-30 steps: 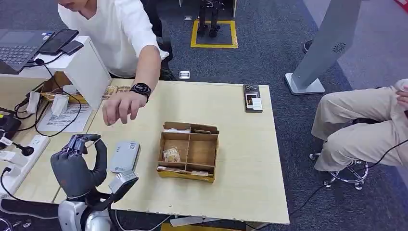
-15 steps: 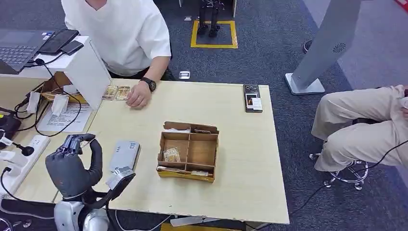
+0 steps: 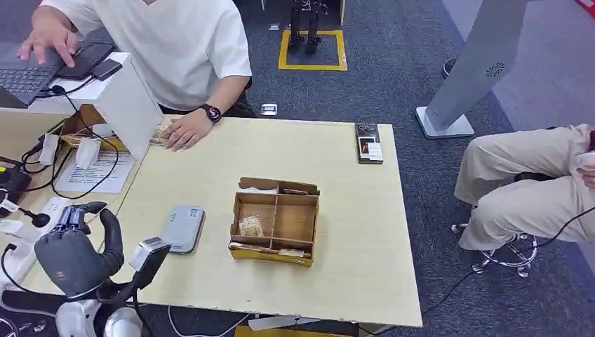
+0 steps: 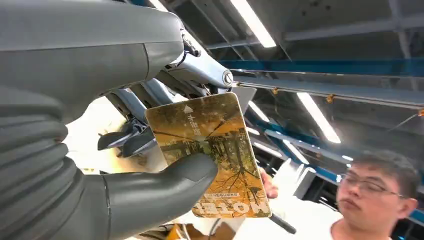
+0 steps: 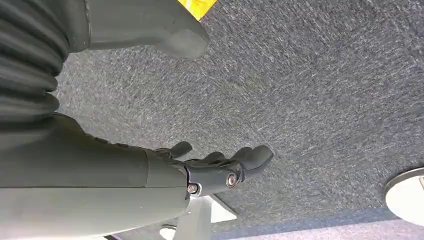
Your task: Pass the card to the sensor for recognition and then transmit it.
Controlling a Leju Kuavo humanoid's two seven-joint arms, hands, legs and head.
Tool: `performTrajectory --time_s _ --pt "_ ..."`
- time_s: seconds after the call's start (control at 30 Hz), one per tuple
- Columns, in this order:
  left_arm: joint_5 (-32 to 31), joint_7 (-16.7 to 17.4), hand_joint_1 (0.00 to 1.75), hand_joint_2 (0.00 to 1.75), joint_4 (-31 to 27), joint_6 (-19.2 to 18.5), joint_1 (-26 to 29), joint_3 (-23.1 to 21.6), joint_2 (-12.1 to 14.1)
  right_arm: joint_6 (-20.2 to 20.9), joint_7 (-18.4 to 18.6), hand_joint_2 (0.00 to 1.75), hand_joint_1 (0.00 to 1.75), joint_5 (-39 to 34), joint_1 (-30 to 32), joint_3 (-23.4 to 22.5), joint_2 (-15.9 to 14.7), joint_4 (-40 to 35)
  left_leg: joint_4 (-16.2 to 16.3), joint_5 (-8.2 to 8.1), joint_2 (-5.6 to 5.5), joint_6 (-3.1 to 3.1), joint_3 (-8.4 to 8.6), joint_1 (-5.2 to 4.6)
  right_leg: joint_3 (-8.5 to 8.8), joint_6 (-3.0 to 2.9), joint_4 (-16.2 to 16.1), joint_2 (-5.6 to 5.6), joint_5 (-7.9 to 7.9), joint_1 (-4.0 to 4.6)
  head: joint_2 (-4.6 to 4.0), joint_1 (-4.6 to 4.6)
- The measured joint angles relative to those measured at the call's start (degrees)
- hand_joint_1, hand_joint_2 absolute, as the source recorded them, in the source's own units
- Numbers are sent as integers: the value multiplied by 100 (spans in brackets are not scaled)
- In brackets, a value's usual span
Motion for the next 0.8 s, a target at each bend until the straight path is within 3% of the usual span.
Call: performTrajectory --time_s 0.23,0.4,0.53,0.67,0.8 --pt "-325 253 175 175 28 0 11 59 -2 0 4 175 0 -26 -1 0 0 0 0 0 0 0 0 0 0 0 0 0 0 0 -2 0" --pt "-573 721 175 175 245 0 -31 59 13 0 4 175 0 -28 -3 0 0 -2 0 0 0 0 1 0 -1 0 0 0 0 0 -2 0" --pt "-588 737 175 175 308 0 -43 59 15 0 5 175 0 -28 -2 0 -2 -2 0 0 1 0 0 0 0 0 0 1 0 0 -2 0" --pt "-522 442 175 175 400 -2 -41 59 0 0 6 175 0 -37 -4 0 -2 -2 0 0 0 0 0 0 0 0 0 0 0 0 0 0" --pt "-562 442 175 175 553 -2 -40 59 -2 0 7 175 0 -42 -3 0 -2 -2 0 0 0 0 0 0 0 0 0 0 0 0 0 0"
